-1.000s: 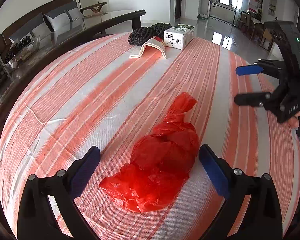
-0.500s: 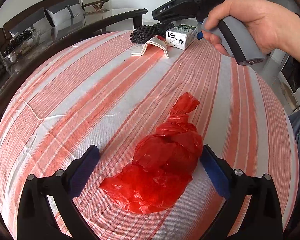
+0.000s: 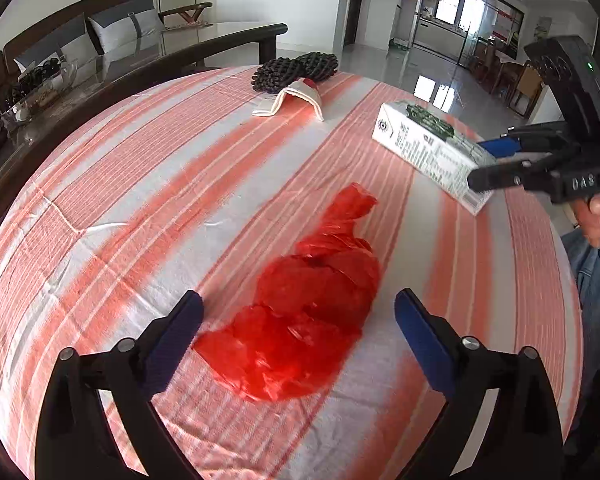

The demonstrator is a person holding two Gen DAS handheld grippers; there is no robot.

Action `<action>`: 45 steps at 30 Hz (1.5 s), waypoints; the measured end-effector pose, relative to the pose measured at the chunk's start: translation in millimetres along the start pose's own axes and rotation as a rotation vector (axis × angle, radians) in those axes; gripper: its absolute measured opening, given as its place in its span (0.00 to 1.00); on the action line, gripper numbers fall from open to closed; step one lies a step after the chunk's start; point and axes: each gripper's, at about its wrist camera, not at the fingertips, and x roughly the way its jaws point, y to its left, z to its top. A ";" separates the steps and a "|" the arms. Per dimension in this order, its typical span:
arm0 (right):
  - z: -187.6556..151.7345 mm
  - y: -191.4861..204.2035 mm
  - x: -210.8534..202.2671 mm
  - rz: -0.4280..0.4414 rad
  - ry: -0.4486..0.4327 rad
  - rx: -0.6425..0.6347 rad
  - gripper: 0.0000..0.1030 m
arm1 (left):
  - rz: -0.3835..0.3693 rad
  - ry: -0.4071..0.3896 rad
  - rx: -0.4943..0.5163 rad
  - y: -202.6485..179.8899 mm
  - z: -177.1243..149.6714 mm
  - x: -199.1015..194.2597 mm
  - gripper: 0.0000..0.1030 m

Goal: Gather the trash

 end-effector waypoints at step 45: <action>21.3 27.8 -16.9 -0.115 0.037 -0.021 0.47 | 0.185 -0.059 -0.233 -35.6 12.8 -34.3 0.41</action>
